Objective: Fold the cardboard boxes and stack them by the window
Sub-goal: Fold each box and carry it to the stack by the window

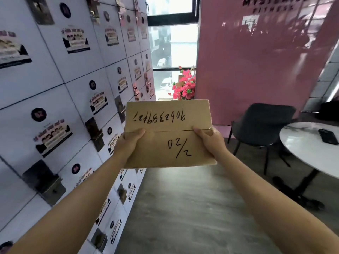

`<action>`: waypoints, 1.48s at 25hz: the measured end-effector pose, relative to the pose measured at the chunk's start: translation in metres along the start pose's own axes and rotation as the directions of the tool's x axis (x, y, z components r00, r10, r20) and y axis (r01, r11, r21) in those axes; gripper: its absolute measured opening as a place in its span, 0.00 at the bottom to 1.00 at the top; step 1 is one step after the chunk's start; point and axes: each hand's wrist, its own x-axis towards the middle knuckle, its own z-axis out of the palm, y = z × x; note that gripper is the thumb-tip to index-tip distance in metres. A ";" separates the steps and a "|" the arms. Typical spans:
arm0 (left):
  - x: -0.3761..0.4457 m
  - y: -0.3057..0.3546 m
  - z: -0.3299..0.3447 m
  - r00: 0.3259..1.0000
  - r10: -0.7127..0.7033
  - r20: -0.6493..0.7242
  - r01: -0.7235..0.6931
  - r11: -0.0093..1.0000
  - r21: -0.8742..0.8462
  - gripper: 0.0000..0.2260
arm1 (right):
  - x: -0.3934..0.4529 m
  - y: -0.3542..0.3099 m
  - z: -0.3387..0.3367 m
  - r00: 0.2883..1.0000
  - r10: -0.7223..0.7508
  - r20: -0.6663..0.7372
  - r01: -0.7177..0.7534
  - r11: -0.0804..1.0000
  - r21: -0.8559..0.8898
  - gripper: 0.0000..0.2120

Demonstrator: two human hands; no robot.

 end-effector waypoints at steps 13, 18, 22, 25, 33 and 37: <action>0.377 0.084 0.155 1.000 0.016 0.000 -0.016 1.000 0.023 0.33 | 0.424 -0.004 0.058 0.999 0.011 0.050 -0.012 1.000 0.012 0.33; 0.511 0.102 0.194 1.000 -0.006 0.000 0.006 1.000 0.020 0.36 | 0.562 0.003 0.095 0.999 0.010 0.054 -0.009 1.000 -0.013 0.35; 0.629 0.111 0.233 0.999 -0.010 0.034 0.009 1.000 0.012 0.36 | 0.673 0.013 0.120 0.998 0.052 0.018 -0.052 0.999 0.016 0.37; 0.730 0.131 0.262 0.993 -0.035 0.113 0.037 0.999 -0.015 0.37 | 0.761 0.006 0.141 0.997 0.073 -0.005 -0.073 0.996 0.045 0.35; 0.946 0.180 0.367 0.979 -0.035 0.201 0.046 0.998 -0.050 0.36 | 0.985 0.018 0.154 0.987 0.137 -0.080 -0.131 0.989 0.068 0.35; 1.047 0.196 0.420 0.985 -0.056 0.164 0.070 0.994 -0.081 0.37 | 1.115 0.030 0.170 0.994 0.109 -0.030 -0.107 0.991 0.084 0.34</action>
